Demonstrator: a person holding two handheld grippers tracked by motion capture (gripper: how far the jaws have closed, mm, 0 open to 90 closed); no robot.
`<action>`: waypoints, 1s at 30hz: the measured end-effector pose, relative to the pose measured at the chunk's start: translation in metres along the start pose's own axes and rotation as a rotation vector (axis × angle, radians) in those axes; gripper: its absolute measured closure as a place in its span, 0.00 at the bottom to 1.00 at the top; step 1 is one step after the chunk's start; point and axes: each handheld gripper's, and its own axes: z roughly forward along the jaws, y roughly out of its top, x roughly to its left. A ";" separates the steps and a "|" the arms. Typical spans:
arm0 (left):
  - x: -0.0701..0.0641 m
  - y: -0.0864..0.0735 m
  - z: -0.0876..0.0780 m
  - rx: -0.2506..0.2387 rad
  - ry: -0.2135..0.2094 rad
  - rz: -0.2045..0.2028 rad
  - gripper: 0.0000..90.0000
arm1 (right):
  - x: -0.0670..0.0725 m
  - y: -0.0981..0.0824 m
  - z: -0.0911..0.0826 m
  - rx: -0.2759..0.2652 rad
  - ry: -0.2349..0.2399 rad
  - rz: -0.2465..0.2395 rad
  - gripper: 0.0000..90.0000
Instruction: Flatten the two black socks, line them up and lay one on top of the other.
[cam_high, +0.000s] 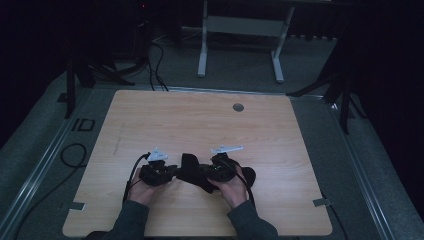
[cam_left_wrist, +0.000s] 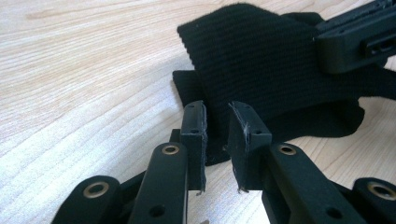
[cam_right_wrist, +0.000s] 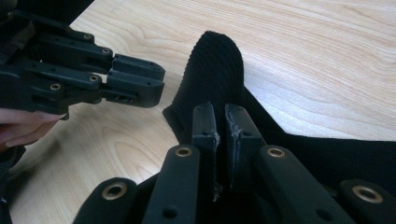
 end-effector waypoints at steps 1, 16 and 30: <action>0.000 0.000 0.000 0.000 0.001 0.000 0.85 | 0.000 0.000 0.000 0.000 0.001 -0.002 0.92; 0.003 -0.003 0.010 0.050 0.019 -0.033 0.81 | 0.003 -0.006 0.007 0.018 0.034 -0.040 0.92; -0.005 -0.001 0.016 0.054 0.023 0.011 0.89 | 0.004 -0.011 0.017 0.078 0.029 -0.067 0.91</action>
